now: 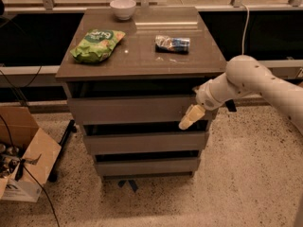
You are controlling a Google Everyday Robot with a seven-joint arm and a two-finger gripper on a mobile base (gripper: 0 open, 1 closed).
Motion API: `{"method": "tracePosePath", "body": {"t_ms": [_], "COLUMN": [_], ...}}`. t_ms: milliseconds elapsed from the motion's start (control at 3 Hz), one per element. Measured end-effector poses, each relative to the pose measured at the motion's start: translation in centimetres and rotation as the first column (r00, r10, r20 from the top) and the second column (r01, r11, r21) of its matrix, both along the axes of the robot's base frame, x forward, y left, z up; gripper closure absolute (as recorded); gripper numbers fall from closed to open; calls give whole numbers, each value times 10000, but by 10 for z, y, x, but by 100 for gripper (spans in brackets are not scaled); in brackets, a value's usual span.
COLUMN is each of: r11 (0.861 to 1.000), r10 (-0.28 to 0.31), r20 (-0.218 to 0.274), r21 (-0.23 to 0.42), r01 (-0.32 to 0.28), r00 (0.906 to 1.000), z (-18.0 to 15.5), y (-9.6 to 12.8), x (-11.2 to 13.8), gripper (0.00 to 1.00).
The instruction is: Open top drawer
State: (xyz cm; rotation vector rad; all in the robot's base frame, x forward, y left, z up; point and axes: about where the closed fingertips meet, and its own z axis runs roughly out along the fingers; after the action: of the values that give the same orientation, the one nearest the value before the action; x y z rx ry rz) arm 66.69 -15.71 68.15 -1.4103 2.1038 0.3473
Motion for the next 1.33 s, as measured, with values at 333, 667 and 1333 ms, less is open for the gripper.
{"method": "tracePosePath", "body": {"t_ms": [333,667,1333], "r11": [9994,9994,9995], "r10": [293,298,297], "r20": [-454,-552,-551], "r21": [176,162,162], "r01": [-285,-289,-289], "r00": [9985,9980,9980], "z": [-20,-21,-9], "y": [3,-2,-2], "x": [2,-1,-1], "gripper": [17,48,99]}}
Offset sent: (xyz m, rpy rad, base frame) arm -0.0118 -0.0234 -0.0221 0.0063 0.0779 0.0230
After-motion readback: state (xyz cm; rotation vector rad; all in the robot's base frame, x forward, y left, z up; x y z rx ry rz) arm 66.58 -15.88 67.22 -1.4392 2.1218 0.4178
